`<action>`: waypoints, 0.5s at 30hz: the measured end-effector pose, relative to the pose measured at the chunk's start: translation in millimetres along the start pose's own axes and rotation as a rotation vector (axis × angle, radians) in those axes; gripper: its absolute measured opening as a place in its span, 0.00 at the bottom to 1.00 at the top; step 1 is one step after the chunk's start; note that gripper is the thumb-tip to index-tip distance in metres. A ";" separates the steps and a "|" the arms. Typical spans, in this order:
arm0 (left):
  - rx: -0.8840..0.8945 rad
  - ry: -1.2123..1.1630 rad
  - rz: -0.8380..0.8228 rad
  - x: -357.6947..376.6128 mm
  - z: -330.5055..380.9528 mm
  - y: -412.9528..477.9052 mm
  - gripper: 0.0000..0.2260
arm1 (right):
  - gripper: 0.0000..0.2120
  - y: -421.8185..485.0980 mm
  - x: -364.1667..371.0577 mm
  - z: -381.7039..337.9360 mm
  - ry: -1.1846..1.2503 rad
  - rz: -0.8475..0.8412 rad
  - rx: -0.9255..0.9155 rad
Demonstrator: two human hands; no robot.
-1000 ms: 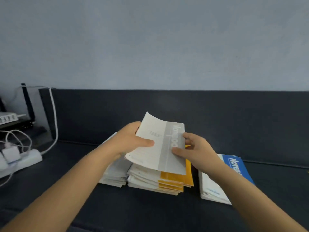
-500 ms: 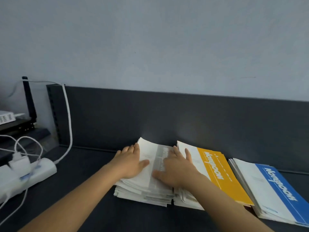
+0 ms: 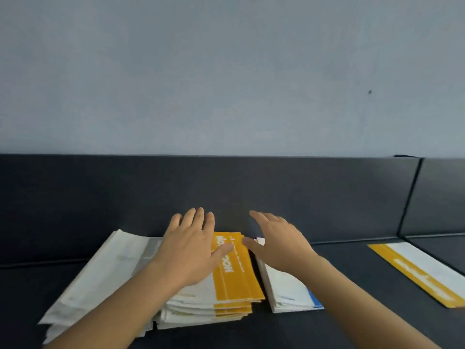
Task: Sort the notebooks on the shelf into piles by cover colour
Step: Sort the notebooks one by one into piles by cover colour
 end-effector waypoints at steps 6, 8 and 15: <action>0.102 -0.081 0.010 -7.8 174.3 42.9 0.38 | 0.32 -35.0 -19.8 169.5 -0.091 -0.031 0.125; 0.113 -0.105 -0.017 2.0 232.1 62.6 0.38 | 0.32 -45.8 -17.5 236.8 -0.126 -0.103 0.190; 0.088 -0.373 -0.287 23.4 385.6 117.8 0.39 | 0.30 -80.0 -7.3 425.4 -0.065 -0.267 0.508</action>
Point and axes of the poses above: each hand's wrist, its own y-axis towards the middle knuckle, its own x-axis out of the palm, z = x × y, the point moved 4 cm from there along y, towards the middle knuckle, and after that the axes turned 3 degrees about x, right-handed, at the moved point
